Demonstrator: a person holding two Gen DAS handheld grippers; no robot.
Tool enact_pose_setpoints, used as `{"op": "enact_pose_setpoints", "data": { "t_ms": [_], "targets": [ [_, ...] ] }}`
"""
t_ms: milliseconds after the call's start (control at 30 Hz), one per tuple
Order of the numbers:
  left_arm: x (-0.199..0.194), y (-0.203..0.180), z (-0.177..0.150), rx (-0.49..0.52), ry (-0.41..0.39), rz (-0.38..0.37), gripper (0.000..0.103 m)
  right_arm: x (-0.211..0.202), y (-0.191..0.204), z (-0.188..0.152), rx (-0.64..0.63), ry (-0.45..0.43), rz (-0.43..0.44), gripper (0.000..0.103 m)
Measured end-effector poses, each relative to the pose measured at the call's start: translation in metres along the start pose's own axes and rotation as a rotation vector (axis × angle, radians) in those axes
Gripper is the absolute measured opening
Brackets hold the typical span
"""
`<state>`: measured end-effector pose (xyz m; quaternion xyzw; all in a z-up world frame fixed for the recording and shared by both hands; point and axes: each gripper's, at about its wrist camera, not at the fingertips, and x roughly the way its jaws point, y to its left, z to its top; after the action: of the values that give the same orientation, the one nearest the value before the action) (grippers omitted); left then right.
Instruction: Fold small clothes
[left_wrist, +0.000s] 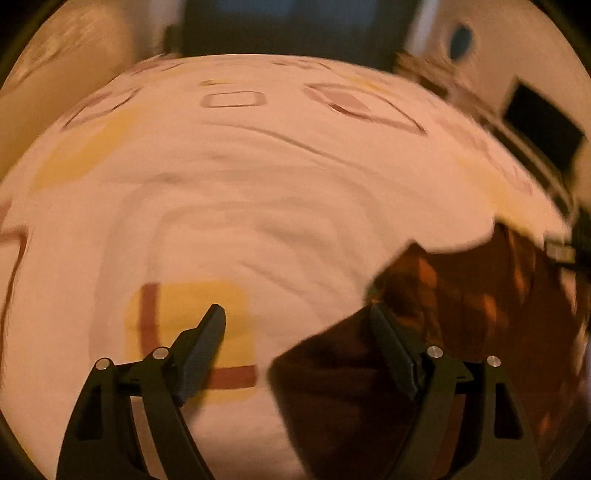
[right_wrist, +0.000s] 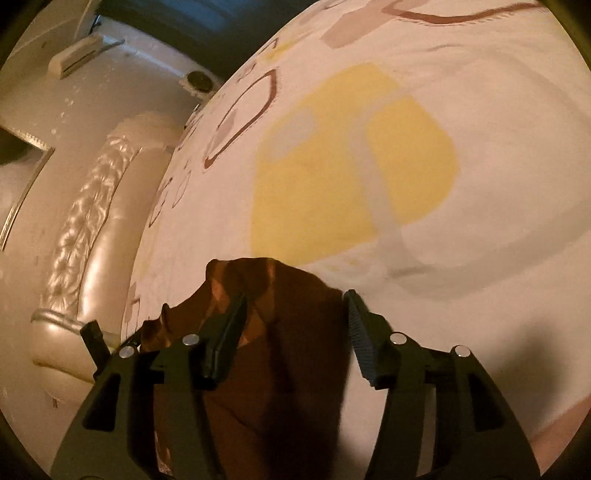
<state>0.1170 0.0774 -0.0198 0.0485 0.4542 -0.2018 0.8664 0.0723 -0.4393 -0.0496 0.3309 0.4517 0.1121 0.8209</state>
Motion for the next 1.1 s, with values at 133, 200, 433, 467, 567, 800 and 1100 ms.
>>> {"op": "enact_pose_setpoints", "data": {
  "t_ms": [133,200,433,467,567,800,1100],
  "targets": [
    [0.005,-0.013,-0.003,0.121,0.010,0.042,0.079,0.007,0.010,0.002,-0.068,0.031,-0.005,0.048],
    [0.003,-0.003,0.000,0.082,-0.004,0.010,0.079,0.012,0.014,0.003,-0.087,0.064,-0.005,0.025],
    [-0.002,0.025,-0.010,-0.038,0.039,-0.131,0.079,0.007,0.022,-0.002,-0.150,0.023,-0.072,0.008],
    [-0.003,0.022,-0.010,-0.016,0.035,-0.123,0.079,0.000,0.021,-0.004,-0.151,-0.018,-0.096,0.007],
    [-0.004,0.022,-0.012,-0.045,0.047,-0.151,0.079,-0.012,0.009,-0.017,-0.112,-0.087,-0.158,0.007],
    [-0.011,0.044,-0.016,-0.300,0.104,-0.310,0.079,-0.009,-0.009,-0.029,-0.020,-0.131,-0.119,0.008],
    [-0.014,0.025,-0.021,-0.346,0.127,-0.227,0.010,-0.007,-0.007,-0.029,0.008,-0.142,-0.117,0.008]
  ]
}}
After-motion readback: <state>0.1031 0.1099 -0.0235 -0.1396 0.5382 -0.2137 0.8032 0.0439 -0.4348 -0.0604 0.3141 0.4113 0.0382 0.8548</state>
